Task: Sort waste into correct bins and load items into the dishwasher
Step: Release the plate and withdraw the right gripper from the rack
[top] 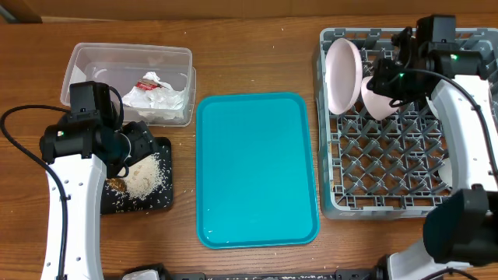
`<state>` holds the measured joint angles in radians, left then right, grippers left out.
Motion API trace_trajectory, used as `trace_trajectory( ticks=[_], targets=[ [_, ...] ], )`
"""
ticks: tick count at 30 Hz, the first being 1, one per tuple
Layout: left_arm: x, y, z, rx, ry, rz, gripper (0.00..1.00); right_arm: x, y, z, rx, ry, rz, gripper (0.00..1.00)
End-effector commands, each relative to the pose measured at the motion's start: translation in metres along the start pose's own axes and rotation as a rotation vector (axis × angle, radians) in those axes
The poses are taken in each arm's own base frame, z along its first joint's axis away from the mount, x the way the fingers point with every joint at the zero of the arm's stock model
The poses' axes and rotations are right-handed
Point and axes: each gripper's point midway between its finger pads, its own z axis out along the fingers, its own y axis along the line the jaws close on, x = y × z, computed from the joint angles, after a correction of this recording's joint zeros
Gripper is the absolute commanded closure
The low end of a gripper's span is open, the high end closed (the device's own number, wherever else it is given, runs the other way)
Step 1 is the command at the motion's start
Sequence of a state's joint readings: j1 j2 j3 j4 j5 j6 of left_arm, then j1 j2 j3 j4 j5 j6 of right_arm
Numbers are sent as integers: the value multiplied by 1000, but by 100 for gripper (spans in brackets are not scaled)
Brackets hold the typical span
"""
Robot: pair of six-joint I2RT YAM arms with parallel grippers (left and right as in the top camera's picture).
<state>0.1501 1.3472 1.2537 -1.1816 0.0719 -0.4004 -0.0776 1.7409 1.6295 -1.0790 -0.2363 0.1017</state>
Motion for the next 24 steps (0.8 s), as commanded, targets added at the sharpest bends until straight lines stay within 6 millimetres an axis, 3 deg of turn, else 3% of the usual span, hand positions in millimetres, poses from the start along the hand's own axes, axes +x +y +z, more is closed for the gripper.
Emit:
trace_trajectory(
  ticks=[1,4,7,10,17,24],
  targets=[
    [-3,-9,-7,26,-24,80,26,-3,17,-41,-32,-87,-28,74],
    [1,-19,-6,37,-23,161,25,15,43,-47,-148,-29,-98,67],
    [9,-30,-6,45,-12,251,23,36,54,-44,-174,52,-151,65],
    [22,-35,-5,41,26,304,19,55,48,-43,-122,126,-145,63],
    [63,-9,-11,-47,201,275,24,87,27,-51,-16,247,-101,64],
    [80,-1,-21,-2,119,299,23,97,25,-68,-15,90,-117,63]
  ],
)
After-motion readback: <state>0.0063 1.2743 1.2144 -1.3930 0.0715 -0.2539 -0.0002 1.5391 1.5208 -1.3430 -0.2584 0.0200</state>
